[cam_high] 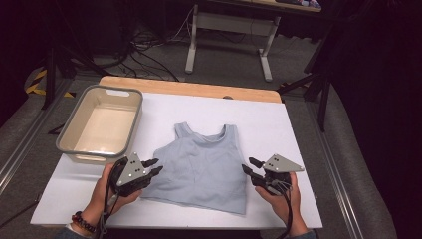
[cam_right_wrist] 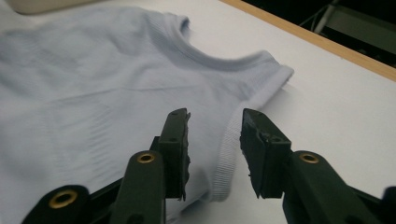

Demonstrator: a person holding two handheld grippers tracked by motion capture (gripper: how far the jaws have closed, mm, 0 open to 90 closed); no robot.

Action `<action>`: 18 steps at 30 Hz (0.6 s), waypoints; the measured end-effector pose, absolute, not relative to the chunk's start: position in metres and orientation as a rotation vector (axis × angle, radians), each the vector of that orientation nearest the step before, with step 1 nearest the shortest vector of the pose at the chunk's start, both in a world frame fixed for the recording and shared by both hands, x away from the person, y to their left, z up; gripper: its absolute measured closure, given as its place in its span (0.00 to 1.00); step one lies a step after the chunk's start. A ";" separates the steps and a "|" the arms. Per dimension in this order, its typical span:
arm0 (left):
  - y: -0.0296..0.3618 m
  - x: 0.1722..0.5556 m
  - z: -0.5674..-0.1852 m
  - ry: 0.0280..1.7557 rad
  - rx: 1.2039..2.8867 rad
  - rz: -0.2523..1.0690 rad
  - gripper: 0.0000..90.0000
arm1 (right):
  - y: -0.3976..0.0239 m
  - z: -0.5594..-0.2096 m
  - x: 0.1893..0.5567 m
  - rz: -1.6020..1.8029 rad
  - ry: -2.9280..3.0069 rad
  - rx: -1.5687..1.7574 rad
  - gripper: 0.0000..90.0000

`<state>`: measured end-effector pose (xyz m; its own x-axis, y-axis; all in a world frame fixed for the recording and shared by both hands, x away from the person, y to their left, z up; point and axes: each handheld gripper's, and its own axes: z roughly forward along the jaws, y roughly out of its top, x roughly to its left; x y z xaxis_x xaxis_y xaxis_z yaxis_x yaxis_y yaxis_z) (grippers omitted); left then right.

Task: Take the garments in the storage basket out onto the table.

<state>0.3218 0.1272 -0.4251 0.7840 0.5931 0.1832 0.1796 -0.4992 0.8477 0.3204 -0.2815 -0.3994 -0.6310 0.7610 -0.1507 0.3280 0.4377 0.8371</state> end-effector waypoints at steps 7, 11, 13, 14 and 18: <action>0.110 0.353 -0.443 0.639 2.161 0.559 0.63 | -0.278 -0.426 0.347 1.063 2.218 0.956 0.59; 0.104 0.368 -0.454 0.691 2.209 0.523 0.56 | -0.273 -0.437 0.363 1.025 2.243 0.996 0.54; 0.104 0.371 -0.457 0.707 2.219 0.516 0.53 | -0.272 -0.442 0.370 0.998 2.272 1.022 0.54; 0.105 0.373 -0.458 0.707 2.224 0.502 0.53 | -0.271 -0.444 0.371 0.984 2.285 1.026 0.53; 0.106 0.375 -0.462 0.698 2.245 0.388 0.64 | -0.274 -0.453 0.376 0.986 2.336 1.092 0.55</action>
